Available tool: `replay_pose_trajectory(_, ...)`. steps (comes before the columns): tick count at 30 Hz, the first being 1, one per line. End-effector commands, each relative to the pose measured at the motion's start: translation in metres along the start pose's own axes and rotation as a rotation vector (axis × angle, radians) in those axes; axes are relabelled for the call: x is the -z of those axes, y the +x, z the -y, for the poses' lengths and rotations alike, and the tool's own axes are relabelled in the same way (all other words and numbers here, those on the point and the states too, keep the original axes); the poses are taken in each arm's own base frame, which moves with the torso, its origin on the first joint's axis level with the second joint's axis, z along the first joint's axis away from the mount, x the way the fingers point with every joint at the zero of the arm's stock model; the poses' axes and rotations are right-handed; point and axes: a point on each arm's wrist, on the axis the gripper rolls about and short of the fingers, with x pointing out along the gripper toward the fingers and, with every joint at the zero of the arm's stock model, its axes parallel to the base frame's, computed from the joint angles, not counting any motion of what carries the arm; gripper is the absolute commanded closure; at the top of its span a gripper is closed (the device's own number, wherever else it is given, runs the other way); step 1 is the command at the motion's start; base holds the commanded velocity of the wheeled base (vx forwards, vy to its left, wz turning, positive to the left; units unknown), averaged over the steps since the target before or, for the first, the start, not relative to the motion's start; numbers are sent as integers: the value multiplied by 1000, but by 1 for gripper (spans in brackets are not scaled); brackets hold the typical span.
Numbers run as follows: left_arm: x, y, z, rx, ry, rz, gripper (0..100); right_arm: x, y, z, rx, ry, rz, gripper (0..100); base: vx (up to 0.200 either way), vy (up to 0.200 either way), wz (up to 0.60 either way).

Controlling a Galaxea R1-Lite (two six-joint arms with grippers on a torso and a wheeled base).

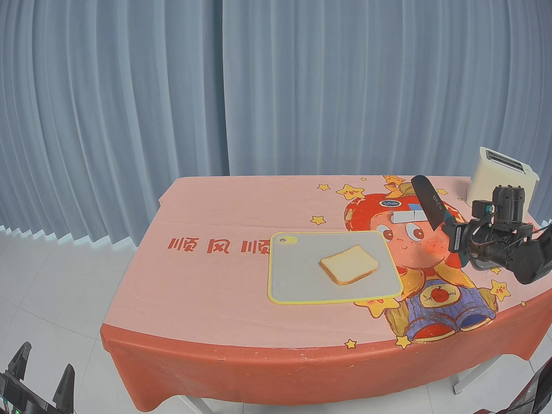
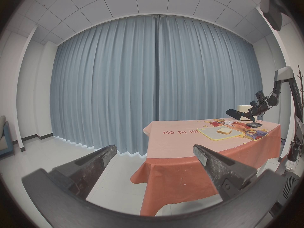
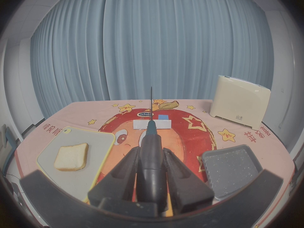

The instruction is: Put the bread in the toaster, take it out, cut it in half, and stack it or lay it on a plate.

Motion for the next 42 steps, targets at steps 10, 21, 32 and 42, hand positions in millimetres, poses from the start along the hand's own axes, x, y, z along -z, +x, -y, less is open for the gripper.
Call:
replay_pose_trajectory(10,5,1,0,0,1,-18,0,-6,-9,-2,-9,-2,30,100,0,0,0)
replay_pose_trajectory(21,5,1,0,0,-1,-18,0,-12,-35,-21,-70,-34,74,100,0,0,0)
replay_pose_trajectory(32,5,1,0,0,-1,-18,0,-16,-67,-34,-122,-72,138,100,0,0,0)
replay_pose_trajectory(42,5,1,0,0,1,-18,0,-13,-85,-47,-182,-88,153,100,0,0,0)
